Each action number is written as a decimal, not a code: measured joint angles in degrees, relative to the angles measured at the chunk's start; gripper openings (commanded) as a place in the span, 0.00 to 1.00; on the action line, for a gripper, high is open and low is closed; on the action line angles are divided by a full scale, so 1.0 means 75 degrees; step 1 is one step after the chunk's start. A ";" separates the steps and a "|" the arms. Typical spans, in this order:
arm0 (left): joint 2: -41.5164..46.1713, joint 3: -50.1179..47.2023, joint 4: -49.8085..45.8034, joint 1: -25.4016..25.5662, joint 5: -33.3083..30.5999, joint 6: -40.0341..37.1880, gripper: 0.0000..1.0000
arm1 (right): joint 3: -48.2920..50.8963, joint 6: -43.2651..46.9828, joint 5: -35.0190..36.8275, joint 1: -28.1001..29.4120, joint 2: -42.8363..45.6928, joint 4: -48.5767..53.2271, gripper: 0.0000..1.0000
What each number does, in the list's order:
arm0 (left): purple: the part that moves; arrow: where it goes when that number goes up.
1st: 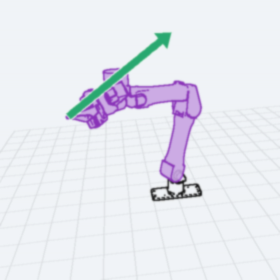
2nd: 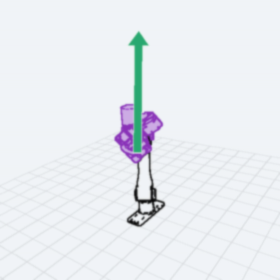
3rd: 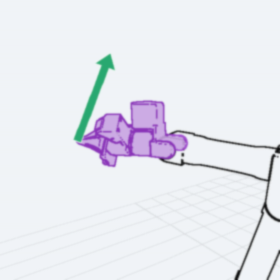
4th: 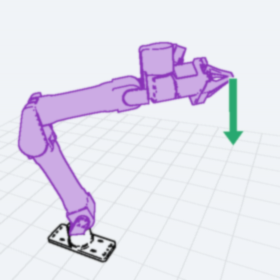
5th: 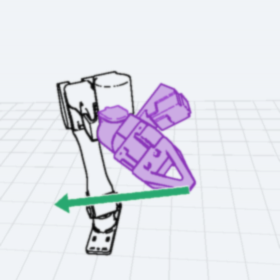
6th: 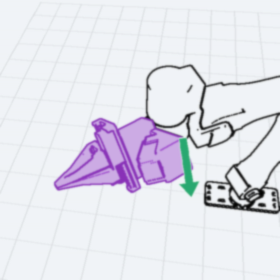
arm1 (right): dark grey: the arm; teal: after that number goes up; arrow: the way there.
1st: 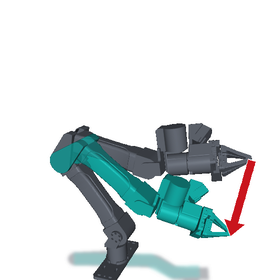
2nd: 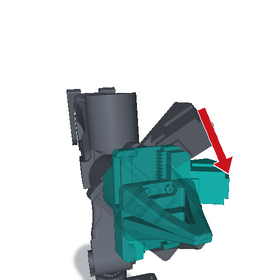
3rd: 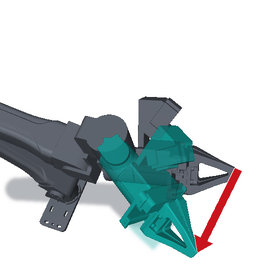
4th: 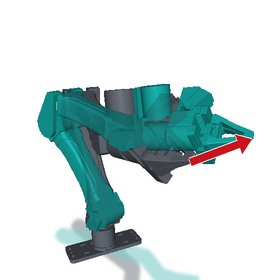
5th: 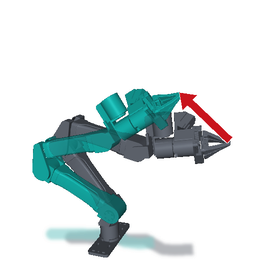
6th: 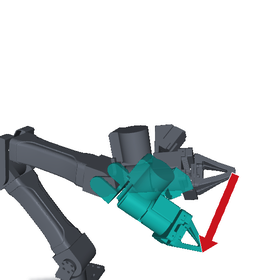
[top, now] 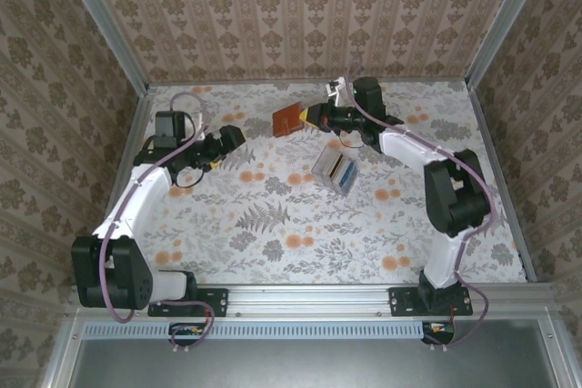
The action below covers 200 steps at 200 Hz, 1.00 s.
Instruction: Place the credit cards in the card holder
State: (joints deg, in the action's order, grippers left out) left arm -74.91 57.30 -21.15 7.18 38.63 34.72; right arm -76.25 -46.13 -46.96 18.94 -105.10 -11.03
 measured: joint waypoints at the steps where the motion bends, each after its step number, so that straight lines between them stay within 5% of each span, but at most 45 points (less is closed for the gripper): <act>1: 0.0000 0.0012 0.0006 0.0012 0.0035 -0.0035 1.00 | 0.0000 0.0064 -0.0009 0.0015 0.0052 0.0079 0.00; 42: 0.0003 0.0119 -0.0020 0.0239 0.0629 -0.0997 0.97 | 0.0455 0.2192 -0.0184 0.0560 0.1218 0.2174 0.00; 98: -0.0117 -0.1163 -0.0166 0.0589 0.0656 -0.1020 0.94 | 0.2465 0.2465 -0.0600 0.1291 0.1297 0.2911 0.00; 117: -0.0169 -0.1189 -0.0312 0.1093 0.0577 -0.1212 0.94 | 0.2792 0.2498 -0.0166 0.1282 0.1297 0.3445 0.30; 171: -0.1591 -0.1230 -0.0143 0.2244 0.0568 -0.1472 0.87 | 0.3008 0.2847 0.1891 0.1102 0.1929 0.4590 0.41; 200: -0.2104 -0.1142 -0.0428 0.2535 0.0595 -0.1816 0.76 | 0.4062 0.1961 0.2224 0.1183 0.3133 0.4342 0.42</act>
State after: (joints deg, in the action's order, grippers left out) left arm -90.70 48.73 -24.36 26.20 43.09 21.10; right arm -45.78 -31.42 -30.28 27.81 -81.60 21.54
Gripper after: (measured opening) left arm 0.802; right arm 0.417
